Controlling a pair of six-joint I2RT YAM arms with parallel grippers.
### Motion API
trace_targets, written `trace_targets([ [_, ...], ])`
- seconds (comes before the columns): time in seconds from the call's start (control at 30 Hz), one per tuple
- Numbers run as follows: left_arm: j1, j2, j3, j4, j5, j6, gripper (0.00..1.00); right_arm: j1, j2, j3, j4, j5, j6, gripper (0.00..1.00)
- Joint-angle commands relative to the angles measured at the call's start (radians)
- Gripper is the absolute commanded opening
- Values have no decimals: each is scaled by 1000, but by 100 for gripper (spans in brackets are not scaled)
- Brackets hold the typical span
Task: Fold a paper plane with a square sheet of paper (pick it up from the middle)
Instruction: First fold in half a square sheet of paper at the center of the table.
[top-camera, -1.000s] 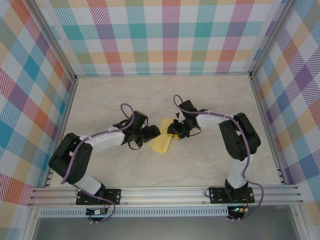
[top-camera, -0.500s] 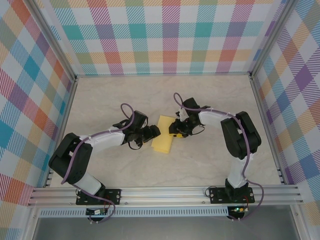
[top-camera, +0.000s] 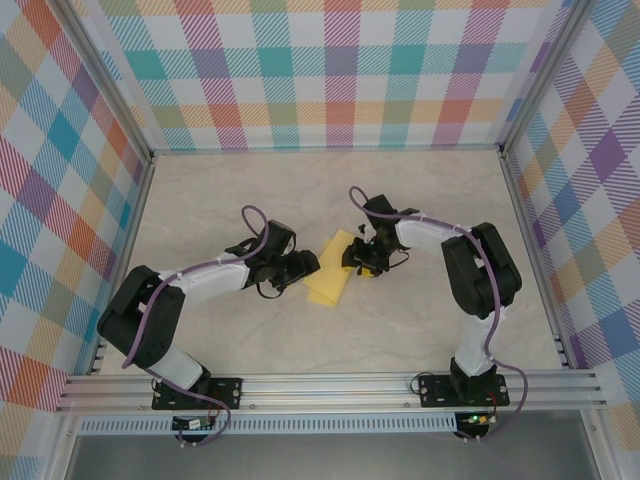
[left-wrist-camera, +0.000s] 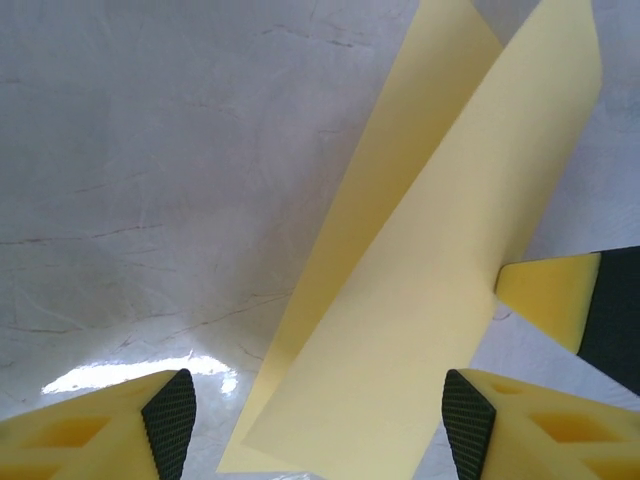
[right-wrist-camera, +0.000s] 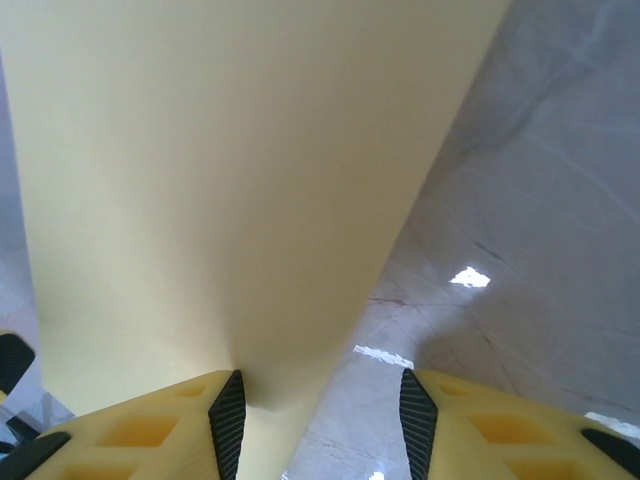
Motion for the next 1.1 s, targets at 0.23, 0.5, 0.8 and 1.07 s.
trace_targets([
  [0.23,55,87,88,-9,100,67,72,15,-57,-50,5,29,60,49],
  [0.5,56,145,114,35,193,86,74,15,-79,-78,34,13,73,50],
  [0.8,56,193,119,113,298,82,63,15,-78,-88,57,7,99,51],
  [1.07,56,215,135,93,307,95,30,14,-95,-118,106,-7,140,52],
])
